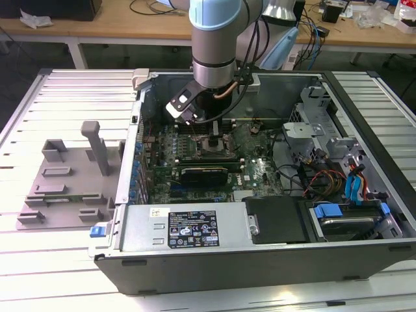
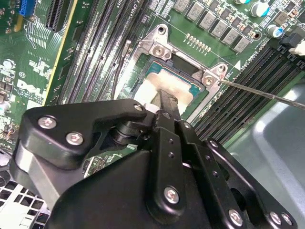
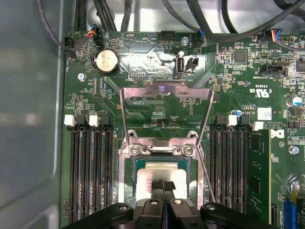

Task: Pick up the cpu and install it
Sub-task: 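Place the cpu into insertion slot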

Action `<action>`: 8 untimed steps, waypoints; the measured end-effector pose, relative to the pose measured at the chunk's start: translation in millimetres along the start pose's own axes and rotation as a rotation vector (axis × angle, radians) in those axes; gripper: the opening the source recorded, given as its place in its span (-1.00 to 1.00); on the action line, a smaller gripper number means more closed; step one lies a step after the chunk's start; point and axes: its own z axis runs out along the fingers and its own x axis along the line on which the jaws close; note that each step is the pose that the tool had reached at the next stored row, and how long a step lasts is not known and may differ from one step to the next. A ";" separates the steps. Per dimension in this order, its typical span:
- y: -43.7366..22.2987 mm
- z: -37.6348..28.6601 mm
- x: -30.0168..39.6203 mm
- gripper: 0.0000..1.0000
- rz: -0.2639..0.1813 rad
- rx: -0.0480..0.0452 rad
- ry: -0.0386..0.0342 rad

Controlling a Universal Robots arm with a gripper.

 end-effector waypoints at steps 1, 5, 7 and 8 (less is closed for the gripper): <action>0.0 0.0 0.0 -0.79 0.000 0.0000 0.0001; 1.5 1.5 0.1 -0.79 0.000 0.0046 0.0001; 1.3 3.4 0.0 -0.79 0.000 0.0051 -0.0013; 1.2 4.2 -0.1 -0.79 0.000 0.0054 -0.0019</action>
